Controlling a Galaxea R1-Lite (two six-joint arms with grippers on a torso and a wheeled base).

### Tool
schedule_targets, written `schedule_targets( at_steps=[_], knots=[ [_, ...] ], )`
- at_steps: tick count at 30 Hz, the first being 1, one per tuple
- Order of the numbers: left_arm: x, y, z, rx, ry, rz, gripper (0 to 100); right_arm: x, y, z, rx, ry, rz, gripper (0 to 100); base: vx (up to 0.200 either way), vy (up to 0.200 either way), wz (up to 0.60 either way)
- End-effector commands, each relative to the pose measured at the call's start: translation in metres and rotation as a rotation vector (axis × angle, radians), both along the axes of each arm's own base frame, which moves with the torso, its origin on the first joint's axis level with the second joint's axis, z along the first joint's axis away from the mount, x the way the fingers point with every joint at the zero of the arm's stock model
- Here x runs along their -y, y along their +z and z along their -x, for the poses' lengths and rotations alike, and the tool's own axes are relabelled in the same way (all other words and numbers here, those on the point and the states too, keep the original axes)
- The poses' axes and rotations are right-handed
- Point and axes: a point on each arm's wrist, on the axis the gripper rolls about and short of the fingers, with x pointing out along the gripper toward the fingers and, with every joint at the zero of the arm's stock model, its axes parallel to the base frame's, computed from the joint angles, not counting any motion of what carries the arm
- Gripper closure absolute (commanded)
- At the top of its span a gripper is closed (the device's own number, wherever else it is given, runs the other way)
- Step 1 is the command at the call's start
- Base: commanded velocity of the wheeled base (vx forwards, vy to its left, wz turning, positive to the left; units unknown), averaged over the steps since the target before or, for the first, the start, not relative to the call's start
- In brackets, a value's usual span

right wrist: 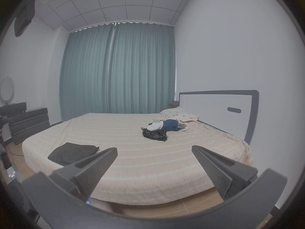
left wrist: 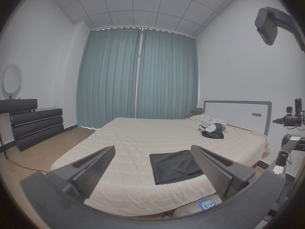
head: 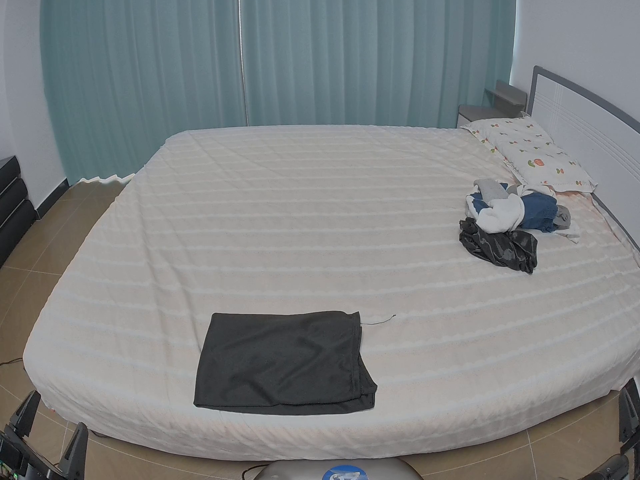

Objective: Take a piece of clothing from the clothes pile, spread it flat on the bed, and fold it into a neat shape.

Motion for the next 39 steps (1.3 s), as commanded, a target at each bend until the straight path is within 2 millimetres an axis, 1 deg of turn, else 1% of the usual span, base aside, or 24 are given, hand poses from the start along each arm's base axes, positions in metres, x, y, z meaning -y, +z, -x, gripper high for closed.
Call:
schedule_targets(
  at_steps=[1, 3, 6, 14, 19, 27, 31, 36, 38, 39],
  knots=[
    [-0.0009, -0.0046, 0.0015, 0.017, 0.043, -0.009, 0, -0.001, -0.0256, -0.014, 0.012, 0.047, -0.011, 0, 0.0, 0.0, 0.0],
    [-0.0017, -0.0047, 0.0014, 0.015, 0.077, -0.009, 0, -0.0026, -0.0297, -0.0173, 0.04, 0.119, -0.012, 0, 0.0, 0.0, 0.0],
    [-0.0024, -0.0047, 0.0014, 0.015, 0.107, -0.008, 0, -0.0039, -0.033, -0.0178, 0.016, 0.175, 0.003, 0, 0.0, 0.0, 0.0],
    [-0.0028, -0.0046, 0.0015, 0.015, 0.128, -0.028, 0, -0.0037, -0.0332, -0.0179, 0.017, 0.168, -0.006, 0, 0.0, 0.0, 0.0],
    [-0.0053, -0.0048, 0.0017, 0.008, 0.24, -0.084, 0, -0.0037, -0.0332, -0.0179, 0.017, 0.168, -0.006, 0, 0.0, 0.0, 0.0],
    [-0.006, -0.0053, 0.0015, 0.01, 0.272, -0.095, 0, -0.0039, -0.0332, -0.0179, 0.017, 0.178, -0.006, 0, 0.0, 0.0, 0.0],
    [-0.0083, -0.0052, 0.002, 0.001, 0.374, -0.116, 0, -0.0039, -0.0332, -0.0179, 0.017, 0.176, -0.01, 0, 0.0, 0.0, 0.0],
    [-0.0078, -0.0056, 0.0018, 0.004, 0.348, -0.059, 0, -0.0038, -0.0332, -0.0179, 0.018, 0.173, -0.015, 0, 0.0, 0.0, 0.0],
    [-0.0067, -0.0061, 0.0016, 0.002, 0.299, -0.033, 0, -0.0038, -0.0332, -0.0179, 0.018, 0.173, -0.015, 0, 0.0, 0.0, 0.0],
    [-0.0052, -0.0067, 0.0013, -0.003, 0.228, 0.002, 0, -0.0038, -0.0332, -0.0179, 0.018, 0.173, -0.015, 0, 0.0, 0.0, 0.0]
  ],
)
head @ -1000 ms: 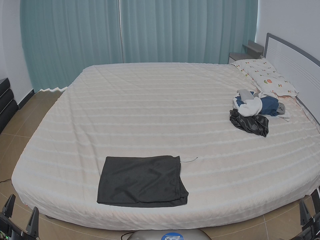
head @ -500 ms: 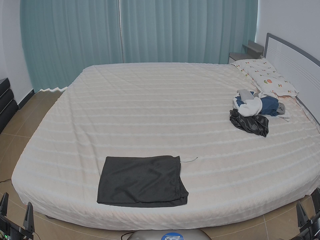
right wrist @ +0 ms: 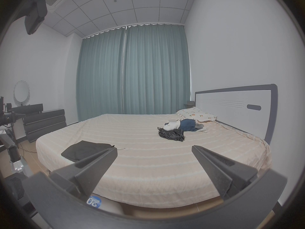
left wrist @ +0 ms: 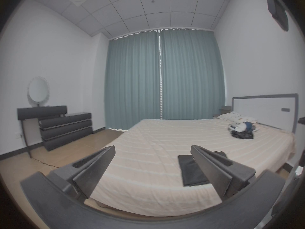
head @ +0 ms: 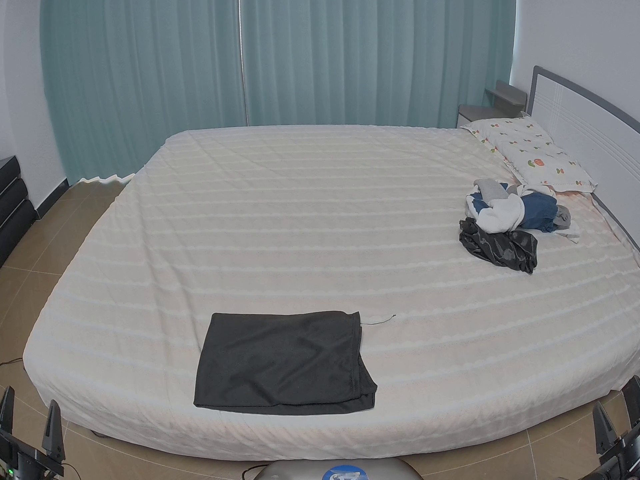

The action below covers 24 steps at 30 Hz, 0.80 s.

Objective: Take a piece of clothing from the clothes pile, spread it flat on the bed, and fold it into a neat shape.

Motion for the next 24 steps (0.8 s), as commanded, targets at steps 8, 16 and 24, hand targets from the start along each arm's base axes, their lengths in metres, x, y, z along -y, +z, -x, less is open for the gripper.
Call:
schedule_targets(
  at_steps=[8, 16, 24],
  knots=[
    [0.0031, -0.0094, -0.0009, -0.054, -0.142, -0.015, 0, 0.0, -0.0052, -0.0004, -0.005, 0.0, -0.001, 0, 0.0, 0.0, 0.0],
    [0.0031, -0.0099, -0.0009, -0.058, -0.142, -0.009, 0, 0.0, -0.0052, -0.0004, -0.005, 0.0, 0.0, 0, 0.0, 0.0, 0.0],
    [0.0031, -0.0097, -0.0009, -0.055, -0.141, -0.004, 0, 0.0, -0.0052, -0.0004, -0.005, 0.0, -0.001, 0, 0.0, 0.0, 0.0]
  ],
)
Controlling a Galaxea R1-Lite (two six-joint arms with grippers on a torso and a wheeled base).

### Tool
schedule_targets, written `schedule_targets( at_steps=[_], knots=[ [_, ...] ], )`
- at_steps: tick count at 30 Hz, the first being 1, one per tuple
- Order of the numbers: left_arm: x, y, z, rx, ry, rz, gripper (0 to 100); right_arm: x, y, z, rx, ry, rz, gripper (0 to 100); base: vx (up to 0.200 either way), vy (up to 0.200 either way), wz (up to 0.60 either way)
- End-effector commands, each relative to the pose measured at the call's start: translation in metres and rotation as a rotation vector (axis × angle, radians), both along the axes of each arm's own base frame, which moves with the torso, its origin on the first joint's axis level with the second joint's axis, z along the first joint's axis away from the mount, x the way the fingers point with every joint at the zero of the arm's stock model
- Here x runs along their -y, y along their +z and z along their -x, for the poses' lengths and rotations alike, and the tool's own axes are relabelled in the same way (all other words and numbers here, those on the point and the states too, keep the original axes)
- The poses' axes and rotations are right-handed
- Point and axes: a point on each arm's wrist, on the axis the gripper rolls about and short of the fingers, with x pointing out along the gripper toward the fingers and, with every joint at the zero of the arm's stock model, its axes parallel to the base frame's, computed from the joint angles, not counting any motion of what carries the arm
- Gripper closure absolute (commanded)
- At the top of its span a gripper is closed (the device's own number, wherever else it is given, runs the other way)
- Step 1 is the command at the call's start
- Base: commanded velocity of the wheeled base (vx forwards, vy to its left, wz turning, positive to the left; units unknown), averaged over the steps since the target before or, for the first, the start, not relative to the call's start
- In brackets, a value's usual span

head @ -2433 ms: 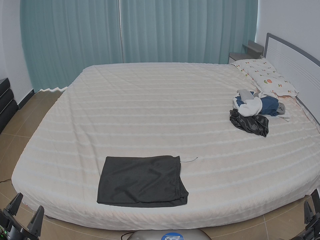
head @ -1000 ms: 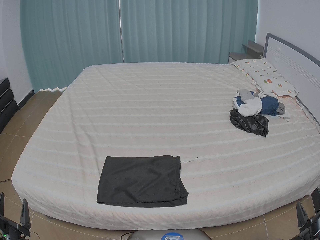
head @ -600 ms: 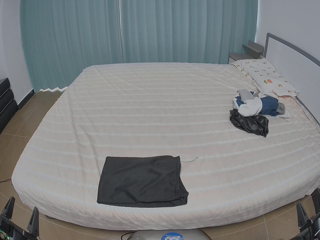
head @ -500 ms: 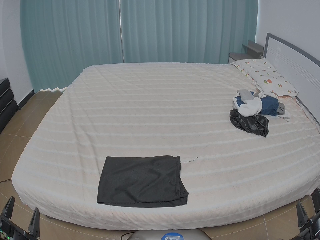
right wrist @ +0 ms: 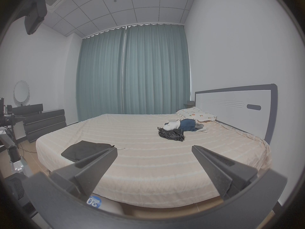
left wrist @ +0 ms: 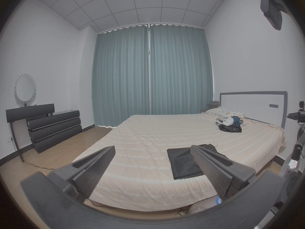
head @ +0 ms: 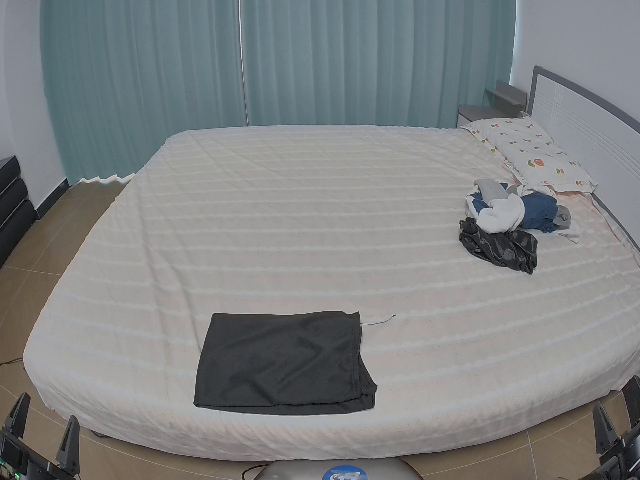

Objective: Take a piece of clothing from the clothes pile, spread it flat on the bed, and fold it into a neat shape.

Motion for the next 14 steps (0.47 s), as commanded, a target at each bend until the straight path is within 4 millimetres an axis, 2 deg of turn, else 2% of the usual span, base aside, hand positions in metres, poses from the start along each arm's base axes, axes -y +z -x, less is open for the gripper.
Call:
schedule_targets(
  at_steps=[1, 14],
  knots=[
    [0.0, -0.0048, -0.0003, -0.004, 0.001, 0.001, 0, 0.0, -0.0052, -0.0003, -0.004, 0.0, 0.0, 0, 0.0, 0.0, 0.0],
    [0.0, -0.0048, -0.0003, -0.004, 0.001, 0.001, 0, 0.0, -0.0049, -0.0004, -0.012, 0.005, 0.001, 0, 0.0, 0.0, 0.0]
  ],
)
